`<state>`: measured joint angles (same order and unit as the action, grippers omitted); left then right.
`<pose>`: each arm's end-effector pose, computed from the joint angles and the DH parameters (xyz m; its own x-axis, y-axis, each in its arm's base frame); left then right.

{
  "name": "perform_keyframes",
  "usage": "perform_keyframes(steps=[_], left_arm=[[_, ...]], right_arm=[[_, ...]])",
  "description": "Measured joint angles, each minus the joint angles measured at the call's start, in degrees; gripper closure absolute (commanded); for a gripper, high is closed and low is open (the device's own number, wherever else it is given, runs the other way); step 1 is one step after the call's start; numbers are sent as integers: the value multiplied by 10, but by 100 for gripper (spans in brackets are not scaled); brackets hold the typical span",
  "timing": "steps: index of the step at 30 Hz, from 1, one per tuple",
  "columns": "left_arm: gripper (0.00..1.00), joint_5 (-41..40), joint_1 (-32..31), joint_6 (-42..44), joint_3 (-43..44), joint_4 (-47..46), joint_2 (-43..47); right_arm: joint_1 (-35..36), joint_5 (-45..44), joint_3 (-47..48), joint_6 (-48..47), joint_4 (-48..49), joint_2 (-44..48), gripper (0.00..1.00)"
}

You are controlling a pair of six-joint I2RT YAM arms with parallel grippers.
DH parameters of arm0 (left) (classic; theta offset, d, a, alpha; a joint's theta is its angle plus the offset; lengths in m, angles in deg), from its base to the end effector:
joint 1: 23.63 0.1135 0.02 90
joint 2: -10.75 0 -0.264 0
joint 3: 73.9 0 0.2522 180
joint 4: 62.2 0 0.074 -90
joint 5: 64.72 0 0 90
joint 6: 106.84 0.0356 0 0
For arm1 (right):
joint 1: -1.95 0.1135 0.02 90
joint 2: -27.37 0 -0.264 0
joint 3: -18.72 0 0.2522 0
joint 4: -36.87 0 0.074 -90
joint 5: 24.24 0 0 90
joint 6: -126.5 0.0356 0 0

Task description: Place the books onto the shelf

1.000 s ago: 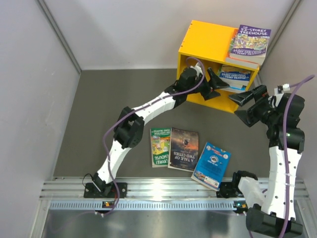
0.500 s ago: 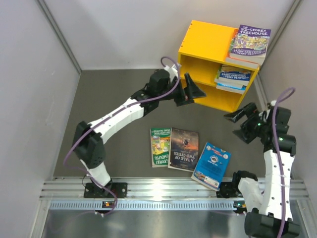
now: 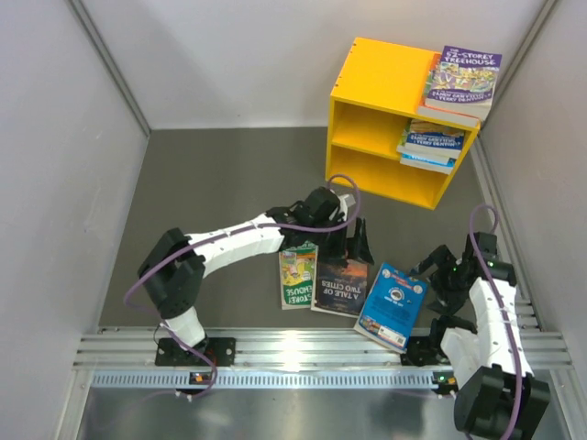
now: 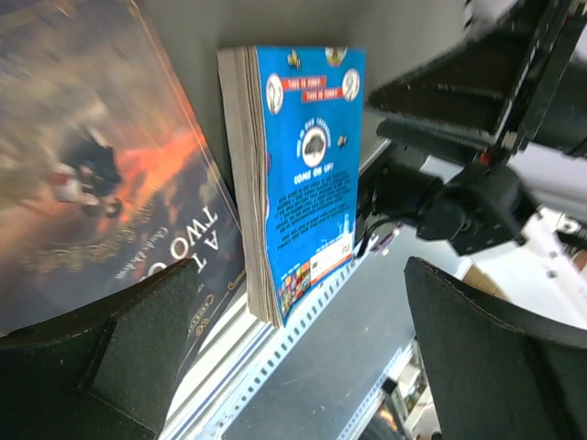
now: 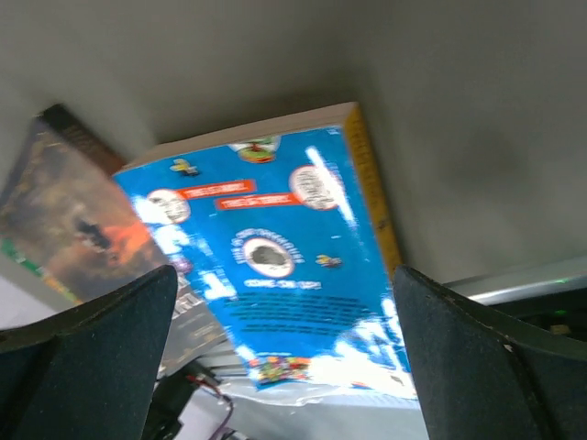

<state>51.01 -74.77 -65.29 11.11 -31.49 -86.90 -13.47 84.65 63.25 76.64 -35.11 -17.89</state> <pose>0.2254 -0.3043 0.2472 -0.9589 0.1155 -0.2593 0.2743 0.6119 -0.7419 0.1172 -0.0204 0.1950 -0.6013 0.7986 -0.0279 0.7148 0.5532 0.4279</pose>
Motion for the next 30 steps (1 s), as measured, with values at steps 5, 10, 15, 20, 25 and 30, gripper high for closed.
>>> perform_keyframes(steps=[5,10,15,20,25,30], left_arm=[[1,4,-39,2,0,0,-29],[1,4,-58,1,8,4,-58],[2,1,-73,2,58,18,-103],[2,2,-90,0,70,26,-137],[3,2,-94,-6,70,36,-145],[3,2,-93,-12,70,35,-145]], right_arm=[[0,-37,-32,-16,3,-5,0],[0,-54,-45,-16,7,-7,0],[1,-49,-47,-16,23,-19,6],[5,-3,-87,-5,58,-23,10],[16,52,-103,12,75,-32,12],[39,85,-121,31,97,-36,35]])
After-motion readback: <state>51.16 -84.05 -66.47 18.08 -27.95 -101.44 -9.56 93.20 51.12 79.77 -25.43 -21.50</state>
